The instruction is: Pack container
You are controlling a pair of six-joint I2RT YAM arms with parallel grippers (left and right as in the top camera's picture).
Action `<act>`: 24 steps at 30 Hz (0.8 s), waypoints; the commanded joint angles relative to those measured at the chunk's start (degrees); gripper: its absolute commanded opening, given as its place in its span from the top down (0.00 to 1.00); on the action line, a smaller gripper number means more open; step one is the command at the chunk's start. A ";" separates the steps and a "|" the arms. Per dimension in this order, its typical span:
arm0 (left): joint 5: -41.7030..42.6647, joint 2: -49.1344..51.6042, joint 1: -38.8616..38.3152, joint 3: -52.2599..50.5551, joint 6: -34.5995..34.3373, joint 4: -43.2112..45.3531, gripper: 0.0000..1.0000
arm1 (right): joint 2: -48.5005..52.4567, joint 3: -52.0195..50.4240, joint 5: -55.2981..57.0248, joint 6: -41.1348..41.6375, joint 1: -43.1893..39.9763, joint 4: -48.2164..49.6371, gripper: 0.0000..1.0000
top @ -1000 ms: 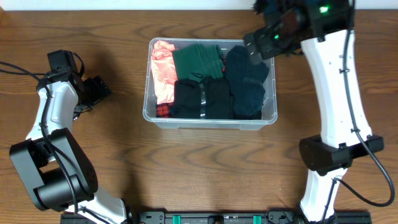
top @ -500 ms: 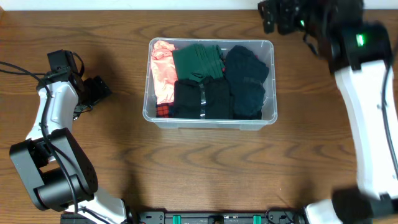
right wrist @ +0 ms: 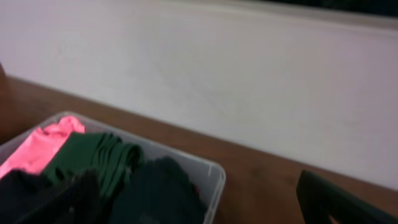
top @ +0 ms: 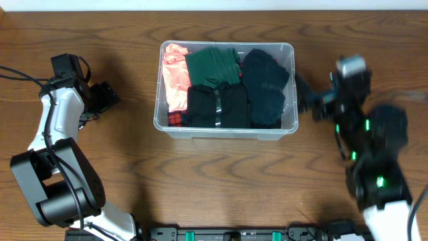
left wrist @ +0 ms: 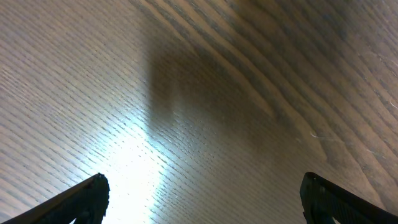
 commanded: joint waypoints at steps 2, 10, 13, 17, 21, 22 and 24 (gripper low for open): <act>-0.11 0.35 0.13 -0.33 -0.50 -0.07 0.02 | -11.63 -13.09 -0.52 3.02 -4.04 3.69 0.01; -0.11 0.35 0.13 -0.33 -0.50 -0.07 0.02 | -28.24 -29.27 -0.44 3.41 -8.41 4.37 0.01; -0.11 0.35 0.13 -0.33 -0.50 -0.07 0.02 | -31.17 -32.85 -0.20 3.41 -8.68 4.37 0.01; -0.11 0.35 0.15 -0.33 -0.50 -0.07 0.02 | -34.14 -36.09 -0.04 3.43 -8.68 4.37 0.01; -0.11 0.35 0.13 -0.33 -0.50 -0.07 0.02 | -36.94 -38.51 0.37 3.43 -8.68 4.37 0.01; -0.11 0.35 0.13 -0.33 -0.50 -0.07 0.02 | -37.66 -39.01 0.37 3.43 -8.68 4.37 0.01; -0.11 0.35 0.13 -0.33 -0.50 -0.07 0.02 | -38.77 -39.80 0.39 3.43 -8.68 4.37 0.01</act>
